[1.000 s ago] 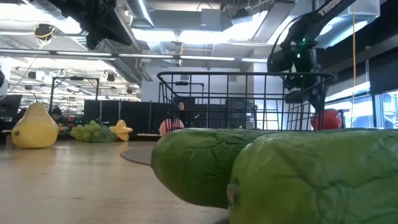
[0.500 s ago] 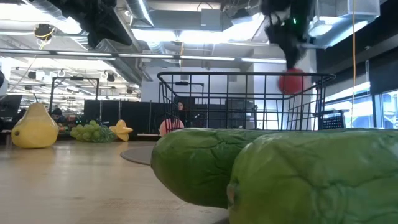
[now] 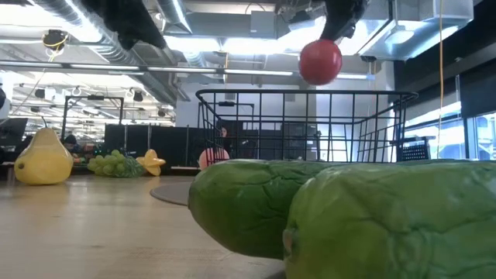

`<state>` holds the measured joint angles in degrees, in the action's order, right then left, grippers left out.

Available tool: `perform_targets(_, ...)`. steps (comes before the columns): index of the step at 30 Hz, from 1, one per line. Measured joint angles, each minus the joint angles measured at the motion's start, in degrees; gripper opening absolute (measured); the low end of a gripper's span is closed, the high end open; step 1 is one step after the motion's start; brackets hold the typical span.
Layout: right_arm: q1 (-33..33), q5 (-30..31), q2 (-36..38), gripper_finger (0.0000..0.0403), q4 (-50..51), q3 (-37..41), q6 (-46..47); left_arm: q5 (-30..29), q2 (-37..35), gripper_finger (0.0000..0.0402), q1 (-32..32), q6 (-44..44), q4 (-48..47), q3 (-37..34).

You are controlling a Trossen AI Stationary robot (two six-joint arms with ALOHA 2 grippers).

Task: Build produce basket
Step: Put the red apple into the black wire basket

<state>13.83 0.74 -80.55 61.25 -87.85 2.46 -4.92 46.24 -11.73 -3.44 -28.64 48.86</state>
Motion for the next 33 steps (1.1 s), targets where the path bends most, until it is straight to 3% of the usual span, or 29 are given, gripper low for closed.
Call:
perform_targets(4,-2.19,-2.78,-0.55,0.0000,-0.23,0.00,0.20,-0.06,4.82,0.0000,-1.49,-0.28,-7.36,6.03)
perform_targets(8,-4.52,-2.76,-2.95,0.0000,0.47,0.04,0.23,0.04,9.00,0.0000,-2.05,0.20,-8.83,10.14)
perform_targets(14,-6.18,1.13,-8.27,0.0000,0.99,0.07,1.86,5.75,13.43,0.0000,-2.31,1.01,-9.59,11.72)
perform_targets(24,-6.11,4.73,-17.61,0.0000,3.60,0.11,-0.04,6.76,14.32,0.0000,-2.25,1.09,-9.54,11.78)
perform_targets(33,-6.08,5.30,-20.99,0.0000,6.43,0.15,1.73,6.74,14.01,0.0000,-2.25,1.16,-9.51,11.83)
